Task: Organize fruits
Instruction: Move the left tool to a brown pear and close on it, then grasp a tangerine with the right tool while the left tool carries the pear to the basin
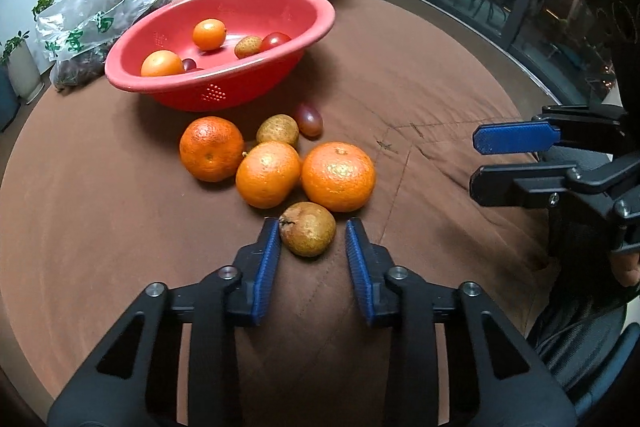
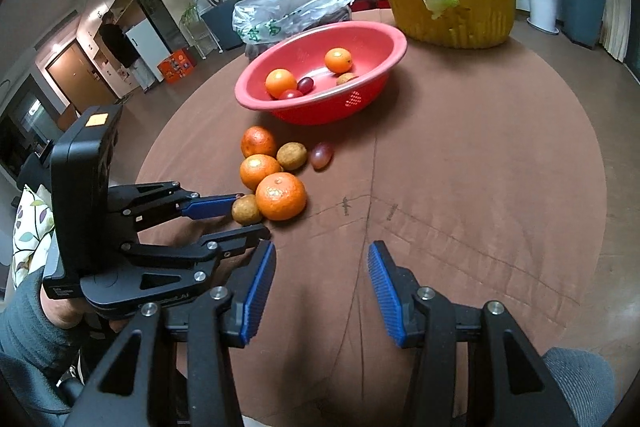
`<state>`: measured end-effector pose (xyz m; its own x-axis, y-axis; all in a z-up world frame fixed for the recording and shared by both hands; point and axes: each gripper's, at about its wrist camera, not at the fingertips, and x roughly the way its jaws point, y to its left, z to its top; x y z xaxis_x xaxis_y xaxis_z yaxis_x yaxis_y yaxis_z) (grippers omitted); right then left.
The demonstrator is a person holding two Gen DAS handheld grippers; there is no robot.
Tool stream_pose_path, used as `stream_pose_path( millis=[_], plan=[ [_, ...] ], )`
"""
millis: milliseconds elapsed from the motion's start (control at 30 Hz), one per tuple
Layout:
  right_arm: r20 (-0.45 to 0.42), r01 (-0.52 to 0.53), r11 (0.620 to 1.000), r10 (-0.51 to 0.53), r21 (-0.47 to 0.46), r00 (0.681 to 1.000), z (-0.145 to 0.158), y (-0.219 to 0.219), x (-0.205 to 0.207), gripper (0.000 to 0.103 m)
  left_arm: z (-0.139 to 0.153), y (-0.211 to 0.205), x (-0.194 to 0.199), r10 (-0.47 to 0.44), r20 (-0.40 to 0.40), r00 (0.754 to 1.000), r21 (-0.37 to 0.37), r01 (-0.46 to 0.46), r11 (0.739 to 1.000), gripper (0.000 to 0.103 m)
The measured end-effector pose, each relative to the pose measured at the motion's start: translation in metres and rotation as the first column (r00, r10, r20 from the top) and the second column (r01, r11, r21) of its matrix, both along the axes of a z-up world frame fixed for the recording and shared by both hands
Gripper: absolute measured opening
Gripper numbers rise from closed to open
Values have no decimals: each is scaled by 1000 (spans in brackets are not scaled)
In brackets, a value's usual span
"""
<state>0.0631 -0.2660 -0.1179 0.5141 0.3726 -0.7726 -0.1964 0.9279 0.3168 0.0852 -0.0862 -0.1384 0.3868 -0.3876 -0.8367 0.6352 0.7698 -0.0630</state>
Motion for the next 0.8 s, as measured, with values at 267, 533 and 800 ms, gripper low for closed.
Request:
stream_pose_path(
  millis=[267,533,800],
  plan=[
    [4,-54,998,54,-29,999,-1,20,17,52,2,7,1,8,-1,1000,-15,-8,1000,26],
    [-16,-127,989,126,-81,992,-7,49,44,52,13,48,-7,81,7,997,-47,-81,996,26],
    [-58,-168,973,161,-156,985,-21,70,59,47,14,81,-6,147,7,989,-56,-147,988,26]
  ],
)
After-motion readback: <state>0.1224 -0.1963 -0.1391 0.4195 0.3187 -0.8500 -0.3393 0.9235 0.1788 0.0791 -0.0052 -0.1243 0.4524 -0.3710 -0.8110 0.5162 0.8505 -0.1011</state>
